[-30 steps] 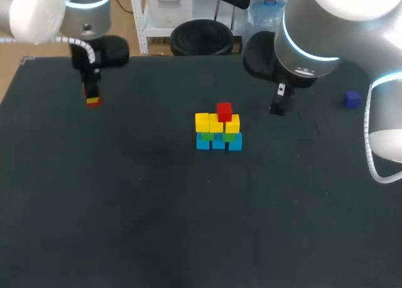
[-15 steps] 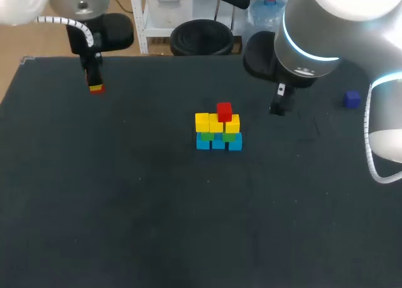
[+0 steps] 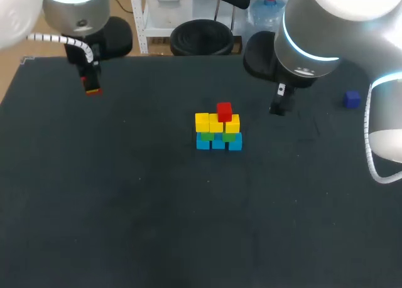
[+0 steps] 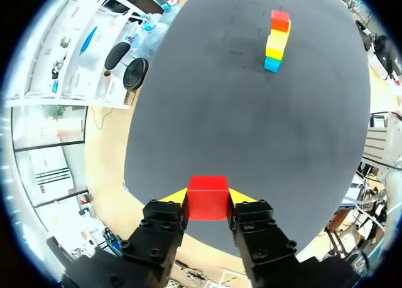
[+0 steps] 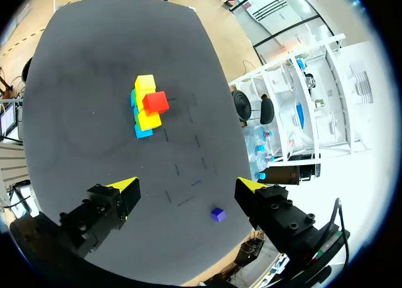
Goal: Place the blue cubes, place green cubes on the blue cubes, place the yellow cubes on the green cubes, then place the red cubes on the yellow cubes, and place purple cube on the red cubes.
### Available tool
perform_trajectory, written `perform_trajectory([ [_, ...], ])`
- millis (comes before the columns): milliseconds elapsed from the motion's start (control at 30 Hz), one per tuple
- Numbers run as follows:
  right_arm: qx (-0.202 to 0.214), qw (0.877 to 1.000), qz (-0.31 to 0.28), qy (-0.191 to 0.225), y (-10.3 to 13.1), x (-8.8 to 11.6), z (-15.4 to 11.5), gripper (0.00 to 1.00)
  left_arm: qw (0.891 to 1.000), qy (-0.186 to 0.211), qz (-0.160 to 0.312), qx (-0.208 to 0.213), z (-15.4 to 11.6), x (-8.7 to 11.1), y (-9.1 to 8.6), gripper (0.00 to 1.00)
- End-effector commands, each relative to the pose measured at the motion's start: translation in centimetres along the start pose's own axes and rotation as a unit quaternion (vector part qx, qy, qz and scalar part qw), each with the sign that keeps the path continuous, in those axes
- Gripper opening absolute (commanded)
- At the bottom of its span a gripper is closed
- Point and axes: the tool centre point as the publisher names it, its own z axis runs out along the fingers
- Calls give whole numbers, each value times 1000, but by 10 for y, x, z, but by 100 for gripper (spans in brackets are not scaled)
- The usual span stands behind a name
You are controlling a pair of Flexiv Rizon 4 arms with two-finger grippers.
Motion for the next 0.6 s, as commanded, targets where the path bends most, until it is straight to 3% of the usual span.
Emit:
perform_trajectory([
  [33,2,1000,1,-2,1,1,0,100,1000,-1,0,-2,0,1,-1,0],
  [267,2,1000,1,-2,1,1,0,100,1000,-1,0,-2,0,1,-1,0],
  [333,2,1000,1,-2,1,1,0,100,997,-46,28,46,3,-9,-4,0],
  [433,2,1000,1,-2,1,1,0,100,988,-79,75,109,5,-24,-6,0],
  [600,2,1000,1,-2,1,1,0,100,971,-98,134,171,1,-42,-11,0],
])
